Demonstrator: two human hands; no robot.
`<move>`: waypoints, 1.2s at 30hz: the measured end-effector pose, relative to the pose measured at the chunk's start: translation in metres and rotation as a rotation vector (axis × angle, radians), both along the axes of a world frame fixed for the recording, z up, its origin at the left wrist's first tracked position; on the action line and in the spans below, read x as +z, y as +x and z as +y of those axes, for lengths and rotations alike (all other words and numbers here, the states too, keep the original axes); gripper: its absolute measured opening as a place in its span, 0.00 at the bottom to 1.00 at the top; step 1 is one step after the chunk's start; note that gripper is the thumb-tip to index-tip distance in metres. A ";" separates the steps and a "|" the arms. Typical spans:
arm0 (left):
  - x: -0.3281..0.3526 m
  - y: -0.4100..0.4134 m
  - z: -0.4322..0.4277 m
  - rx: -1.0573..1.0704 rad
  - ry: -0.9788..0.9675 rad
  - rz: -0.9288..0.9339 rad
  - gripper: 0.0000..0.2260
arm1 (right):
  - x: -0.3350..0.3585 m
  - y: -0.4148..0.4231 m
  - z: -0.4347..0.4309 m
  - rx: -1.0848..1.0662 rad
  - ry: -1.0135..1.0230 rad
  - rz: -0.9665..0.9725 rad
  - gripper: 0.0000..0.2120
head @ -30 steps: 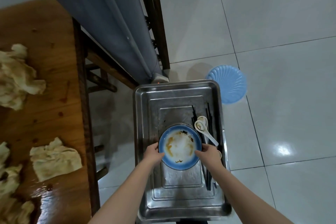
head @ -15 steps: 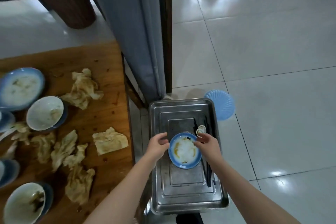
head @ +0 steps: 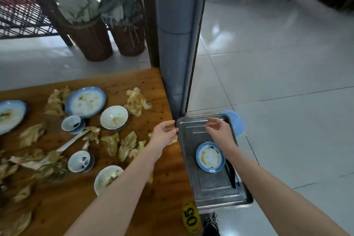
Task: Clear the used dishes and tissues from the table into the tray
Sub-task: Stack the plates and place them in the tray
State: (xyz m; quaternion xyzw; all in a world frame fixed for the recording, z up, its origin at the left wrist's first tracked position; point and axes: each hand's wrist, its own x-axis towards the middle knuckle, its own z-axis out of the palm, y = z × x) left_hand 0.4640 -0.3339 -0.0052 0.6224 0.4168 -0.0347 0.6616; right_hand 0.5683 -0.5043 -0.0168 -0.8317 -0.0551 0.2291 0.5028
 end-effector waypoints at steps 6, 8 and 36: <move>0.024 -0.059 0.042 0.044 0.014 -0.068 0.15 | 0.037 -0.050 0.038 0.003 0.038 -0.072 0.16; 0.031 -0.081 0.055 0.061 0.013 -0.071 0.15 | 0.043 -0.065 0.051 0.024 0.040 -0.080 0.16; 0.049 -0.227 0.300 0.303 0.129 -0.066 0.12 | 0.052 -0.161 0.296 0.259 -0.008 -0.141 0.16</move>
